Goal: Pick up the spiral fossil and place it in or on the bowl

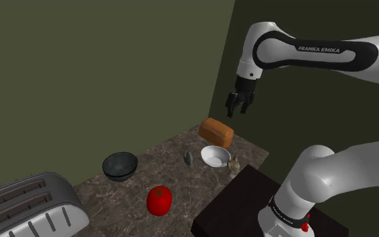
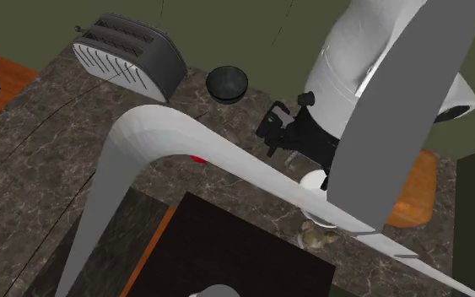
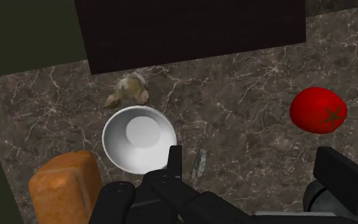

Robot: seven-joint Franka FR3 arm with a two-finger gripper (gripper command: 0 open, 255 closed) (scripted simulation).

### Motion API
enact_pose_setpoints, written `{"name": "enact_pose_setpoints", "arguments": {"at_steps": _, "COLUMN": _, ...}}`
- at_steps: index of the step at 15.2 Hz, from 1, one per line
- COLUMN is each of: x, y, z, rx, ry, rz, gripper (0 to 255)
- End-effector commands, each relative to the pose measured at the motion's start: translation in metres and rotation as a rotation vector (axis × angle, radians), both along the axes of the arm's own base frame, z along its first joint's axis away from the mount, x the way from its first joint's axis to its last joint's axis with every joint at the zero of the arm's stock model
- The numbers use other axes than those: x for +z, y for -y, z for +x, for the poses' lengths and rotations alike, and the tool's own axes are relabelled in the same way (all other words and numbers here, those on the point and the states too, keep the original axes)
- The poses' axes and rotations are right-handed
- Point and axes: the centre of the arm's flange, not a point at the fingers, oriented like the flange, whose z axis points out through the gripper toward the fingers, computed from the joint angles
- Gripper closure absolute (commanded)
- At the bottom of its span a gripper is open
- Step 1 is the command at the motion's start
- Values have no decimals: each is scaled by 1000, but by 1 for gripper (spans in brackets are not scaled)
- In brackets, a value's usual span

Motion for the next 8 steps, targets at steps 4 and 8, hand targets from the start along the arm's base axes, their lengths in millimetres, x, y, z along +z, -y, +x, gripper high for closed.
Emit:
{"name": "enact_pose_setpoints", "arguments": {"at_steps": 4, "x": -57, "y": -1, "z": 33, "rx": -13, "ry": -2, "rz": -8, "gripper": 0}}
{"name": "enact_pose_setpoints", "arguments": {"at_steps": 8, "x": -103, "y": -2, "z": 59, "rx": -24, "ry": -5, "rz": -14, "gripper": 0}}
